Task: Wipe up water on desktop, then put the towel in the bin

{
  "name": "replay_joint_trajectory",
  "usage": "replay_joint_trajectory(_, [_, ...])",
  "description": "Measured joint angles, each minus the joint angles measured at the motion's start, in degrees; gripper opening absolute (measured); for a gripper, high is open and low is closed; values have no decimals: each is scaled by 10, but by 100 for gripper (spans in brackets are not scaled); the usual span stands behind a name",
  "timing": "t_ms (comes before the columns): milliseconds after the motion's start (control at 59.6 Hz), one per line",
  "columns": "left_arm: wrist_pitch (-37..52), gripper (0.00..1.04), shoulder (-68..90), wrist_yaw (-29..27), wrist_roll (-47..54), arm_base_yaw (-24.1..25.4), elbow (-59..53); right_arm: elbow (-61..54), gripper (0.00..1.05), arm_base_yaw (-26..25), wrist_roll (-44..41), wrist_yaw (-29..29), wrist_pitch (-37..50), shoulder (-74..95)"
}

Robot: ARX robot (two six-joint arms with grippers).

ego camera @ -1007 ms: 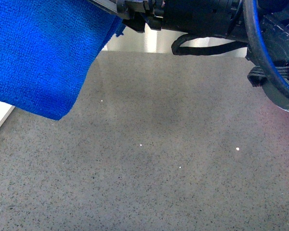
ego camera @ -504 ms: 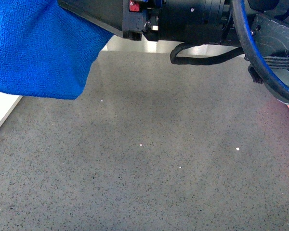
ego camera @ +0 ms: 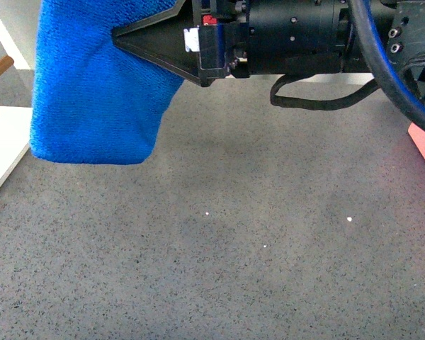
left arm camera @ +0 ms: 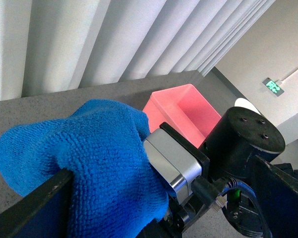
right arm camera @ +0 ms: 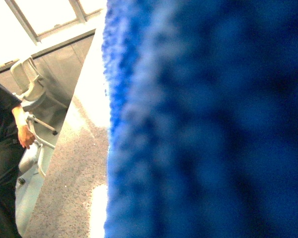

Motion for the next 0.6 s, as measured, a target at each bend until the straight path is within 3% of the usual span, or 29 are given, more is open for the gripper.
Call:
replay_joint_trajectory(34, [50, 85, -9, -113, 26, -6, -25, 0, 4, -1, -5, 0, -5, -2])
replay_joint_trajectory(50, [57, 83, -10, -128, 35, -7, -30, -1, 4, -2, -13, 0, -9, -3])
replay_joint_trajectory(101, [114, 76, -29, -242, 69, -8, -72, -1, 4, -3, -24, 0, -17, -4])
replay_joint_trajectory(168, [153, 67, -53, -336, 91, -3, -117, -3, 4, -5, -39, 1, -23, -6])
replay_joint_trajectory(235, [174, 58, -77, -385, 107, 8, -156, -4, 4, -7, -53, 2, -34, -10])
replay_joint_trajectory(604, [218, 8, -173, -357, 127, 52, -310, -8, 4, -7, -112, 1, -76, -31])
